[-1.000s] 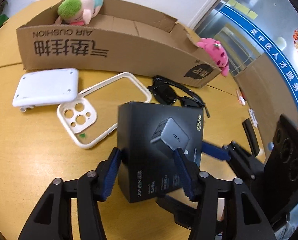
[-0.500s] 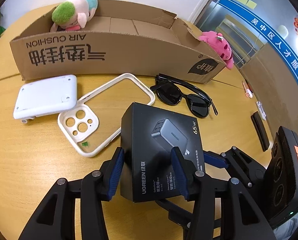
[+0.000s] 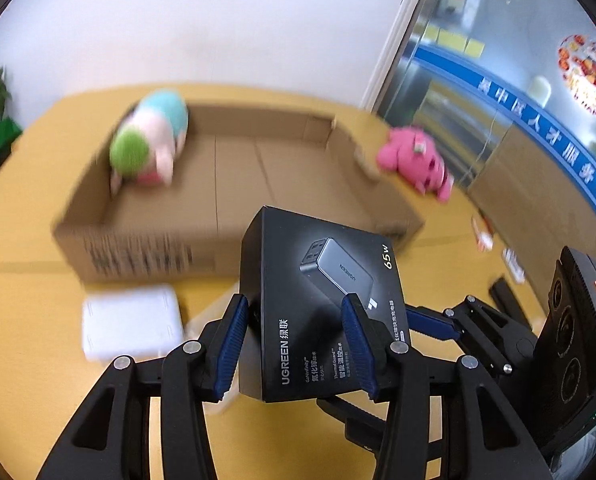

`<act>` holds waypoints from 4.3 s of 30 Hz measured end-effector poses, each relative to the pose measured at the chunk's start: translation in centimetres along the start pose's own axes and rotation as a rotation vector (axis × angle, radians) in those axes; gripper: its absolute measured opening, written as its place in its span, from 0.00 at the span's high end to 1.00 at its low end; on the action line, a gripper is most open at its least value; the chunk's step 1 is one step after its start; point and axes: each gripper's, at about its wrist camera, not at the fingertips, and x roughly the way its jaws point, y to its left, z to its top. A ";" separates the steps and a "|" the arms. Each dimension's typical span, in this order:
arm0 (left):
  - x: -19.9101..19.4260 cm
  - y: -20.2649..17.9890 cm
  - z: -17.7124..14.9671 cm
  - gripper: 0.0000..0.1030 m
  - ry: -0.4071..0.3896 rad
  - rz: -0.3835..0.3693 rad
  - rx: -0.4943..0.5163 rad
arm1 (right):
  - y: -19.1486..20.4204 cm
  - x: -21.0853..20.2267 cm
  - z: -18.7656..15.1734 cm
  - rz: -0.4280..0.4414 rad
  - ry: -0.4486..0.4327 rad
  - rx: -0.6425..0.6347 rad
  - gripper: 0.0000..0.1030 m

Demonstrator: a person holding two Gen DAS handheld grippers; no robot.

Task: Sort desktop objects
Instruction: 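Carry the charger box with the right gripper over the cardboard box, then open the right gripper to drop the charger box into the box, then withdraw the right tool and move it toward the black sunglasses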

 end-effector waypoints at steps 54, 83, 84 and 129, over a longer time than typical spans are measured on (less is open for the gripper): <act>10.4 7.7 21.0 0.20 -0.152 0.244 0.039 | -18.2 20.9 18.8 -0.036 0.240 -0.012 0.28; -2.6 0.6 5.7 0.07 -0.328 0.296 0.109 | -6.1 1.1 8.2 -0.291 -0.002 0.120 0.17; -2.5 0.6 5.7 0.07 -0.330 0.302 0.109 | -6.2 1.1 8.1 -0.283 -0.004 0.125 0.17; 0.1 2.3 0.4 0.07 -0.109 0.240 0.028 | -10.0 2.6 -0.1 -0.234 0.097 0.110 0.17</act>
